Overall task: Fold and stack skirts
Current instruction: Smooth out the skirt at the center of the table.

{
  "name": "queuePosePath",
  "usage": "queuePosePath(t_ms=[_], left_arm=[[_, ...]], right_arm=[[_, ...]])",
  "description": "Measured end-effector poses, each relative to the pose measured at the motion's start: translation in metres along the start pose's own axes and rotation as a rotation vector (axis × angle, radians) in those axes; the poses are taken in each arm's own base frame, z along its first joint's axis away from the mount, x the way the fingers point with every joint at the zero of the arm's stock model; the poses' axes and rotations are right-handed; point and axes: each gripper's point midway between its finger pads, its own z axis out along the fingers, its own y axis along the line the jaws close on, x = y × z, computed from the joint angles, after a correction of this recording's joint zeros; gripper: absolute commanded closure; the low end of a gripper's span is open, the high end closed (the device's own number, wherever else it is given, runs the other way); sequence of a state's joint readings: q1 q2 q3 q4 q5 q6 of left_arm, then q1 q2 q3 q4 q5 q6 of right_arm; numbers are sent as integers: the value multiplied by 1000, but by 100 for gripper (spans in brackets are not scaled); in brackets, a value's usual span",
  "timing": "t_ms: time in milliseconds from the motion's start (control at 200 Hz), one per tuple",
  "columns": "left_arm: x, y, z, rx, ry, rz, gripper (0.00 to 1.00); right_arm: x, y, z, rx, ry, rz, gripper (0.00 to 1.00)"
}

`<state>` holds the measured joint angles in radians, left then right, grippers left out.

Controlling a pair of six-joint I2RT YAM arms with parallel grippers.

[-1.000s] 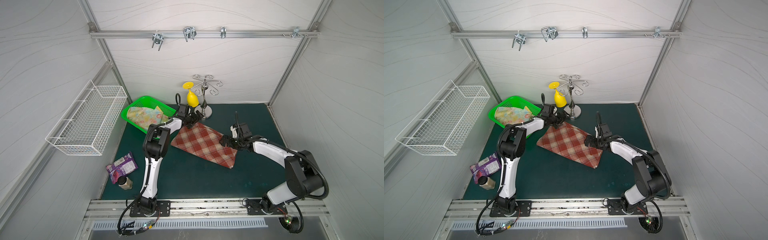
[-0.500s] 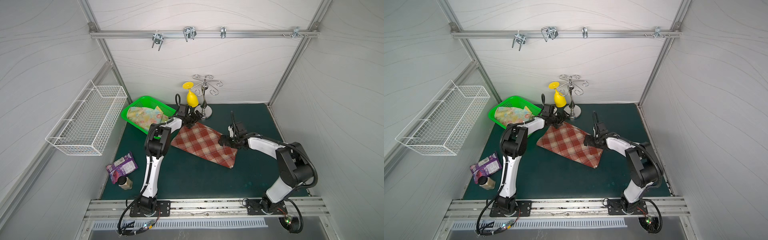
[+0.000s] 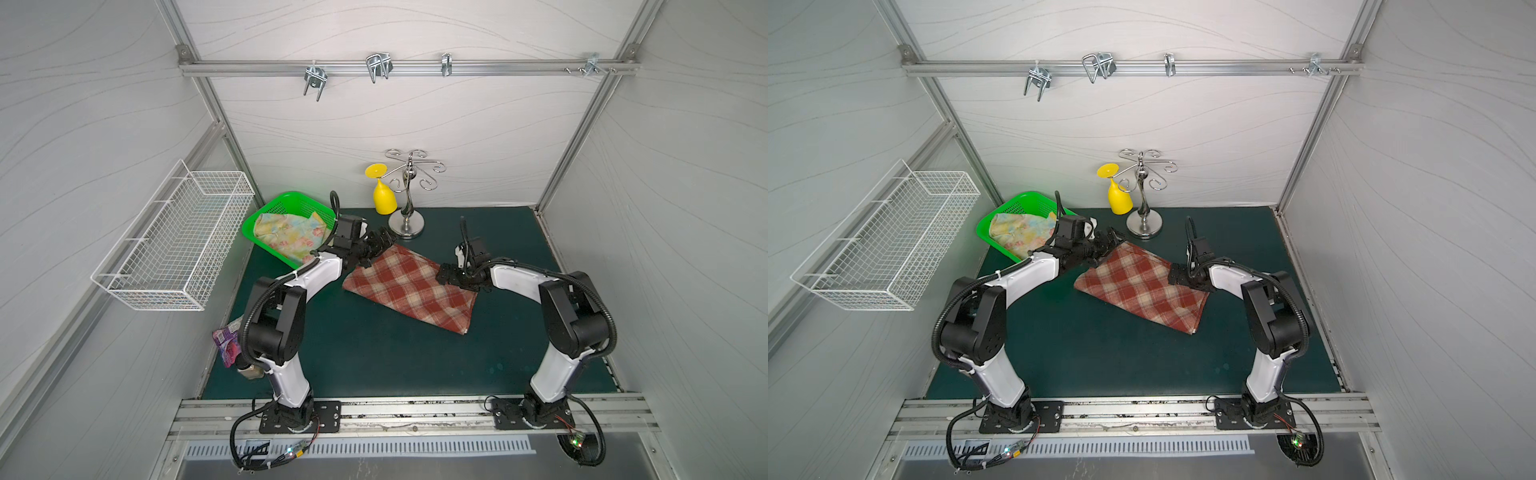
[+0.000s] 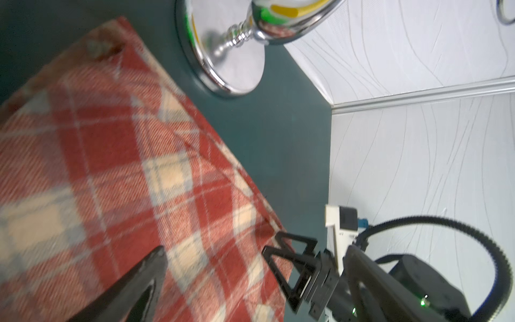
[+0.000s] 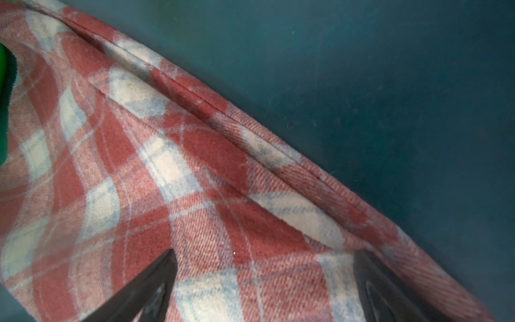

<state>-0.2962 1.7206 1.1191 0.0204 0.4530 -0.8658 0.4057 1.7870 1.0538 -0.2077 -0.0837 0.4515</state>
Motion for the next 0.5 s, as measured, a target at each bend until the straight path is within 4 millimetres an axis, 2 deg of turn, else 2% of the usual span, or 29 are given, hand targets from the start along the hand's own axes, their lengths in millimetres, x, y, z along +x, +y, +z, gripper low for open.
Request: queuePosePath(t_ms=[160, 275, 385, 500], left_arm=[[39, 45, -9, -70, 50, -42, 1], [57, 68, -13, -116, 72, -63, 1], [58, 75, -16, -129, 67, -64, 1], [47, 77, -18, -127, 33, -55, 1]], right_arm=[[-1, 1, 2, -4, -2, 0, 1], [-4, 1, 4, -8, -11, -2, 1], [-5, 2, 5, -11, -16, -3, 1], [-6, 2, 5, -12, -19, -3, 1]])
